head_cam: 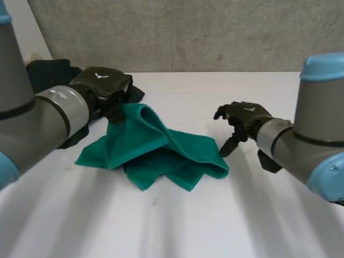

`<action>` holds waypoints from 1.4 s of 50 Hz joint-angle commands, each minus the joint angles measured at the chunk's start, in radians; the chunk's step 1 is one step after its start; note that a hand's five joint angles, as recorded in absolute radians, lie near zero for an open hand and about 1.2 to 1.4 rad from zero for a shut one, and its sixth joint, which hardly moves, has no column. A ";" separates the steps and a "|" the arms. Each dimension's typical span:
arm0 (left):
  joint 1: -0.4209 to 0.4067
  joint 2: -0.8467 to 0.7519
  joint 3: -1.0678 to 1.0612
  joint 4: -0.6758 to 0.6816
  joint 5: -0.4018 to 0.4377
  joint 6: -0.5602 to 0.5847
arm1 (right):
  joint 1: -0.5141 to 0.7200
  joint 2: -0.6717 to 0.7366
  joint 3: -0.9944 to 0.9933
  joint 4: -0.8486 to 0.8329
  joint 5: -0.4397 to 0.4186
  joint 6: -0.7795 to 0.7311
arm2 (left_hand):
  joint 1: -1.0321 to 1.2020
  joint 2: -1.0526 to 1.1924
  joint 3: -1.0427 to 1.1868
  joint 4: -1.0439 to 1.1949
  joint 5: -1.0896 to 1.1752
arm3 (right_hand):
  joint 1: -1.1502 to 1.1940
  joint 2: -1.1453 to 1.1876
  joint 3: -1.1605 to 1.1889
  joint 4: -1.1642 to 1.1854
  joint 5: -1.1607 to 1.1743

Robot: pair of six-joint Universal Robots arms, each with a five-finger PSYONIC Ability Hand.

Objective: Fold the laundry.

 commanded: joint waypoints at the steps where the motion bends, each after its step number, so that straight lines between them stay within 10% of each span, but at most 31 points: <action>1: 0.036 0.015 0.028 -0.053 0.057 -0.058 | -0.045 -0.022 0.037 0.160 0.043 0.110 | 0.231 0.202 0.210 0.201 0.246 | -0.024 -0.027 -0.022 0.000 0.021; 23: 0.036 0.188 0.052 -0.072 0.092 -0.164 | 0.168 0.202 0.102 -0.228 0.215 0.410 | 0.231 0.202 0.210 0.201 0.246 | -0.151 -0.153 -0.148 -0.127 -0.105; 27: 0.041 0.211 0.054 -0.084 0.095 -0.182 | 0.172 0.244 0.052 -0.257 0.230 0.412 | 0.231 0.202 0.210 0.201 0.246 | 0.312 0.309 0.314 0.336 0.357; 29: 0.048 0.231 0.048 -0.090 0.097 -0.199 | 0.152 0.247 0.034 -0.274 0.233 0.409 | 0.231 0.202 0.210 0.201 0.246 | 0.975 0.972 0.977 0.999 1.020; 33: 0.068 0.262 0.026 -0.090 0.102 -0.210 | 0.087 0.192 0.029 -0.274 0.218 0.391 | 0.231 0.202 0.210 0.201 0.246 | 0.977 0.975 0.980 1.001 1.023; 46: 0.206 0.178 -0.081 -0.044 0.151 -0.022 | -0.063 -0.256 -0.070 -0.048 -0.055 -0.217 | 0.231 0.202 0.210 0.201 0.246 | 0.977 0.975 0.980 1.001 1.023; 59: 0.187 -0.222 0.017 -0.010 0.140 0.092 | 0.023 -0.037 -0.218 0.329 -0.009 -0.623 | 0.231 0.202 0.210 0.201 0.246 | 0.977 0.975 0.980 1.001 1.023; 70: 0.160 -0.347 0.532 0.069 0.051 0.069 | 0.011 0.113 -0.458 -0.100 0.134 -0.584 | 0.231 0.202 0.210 0.201 0.246 | 0.977 0.975 0.980 1.001 1.023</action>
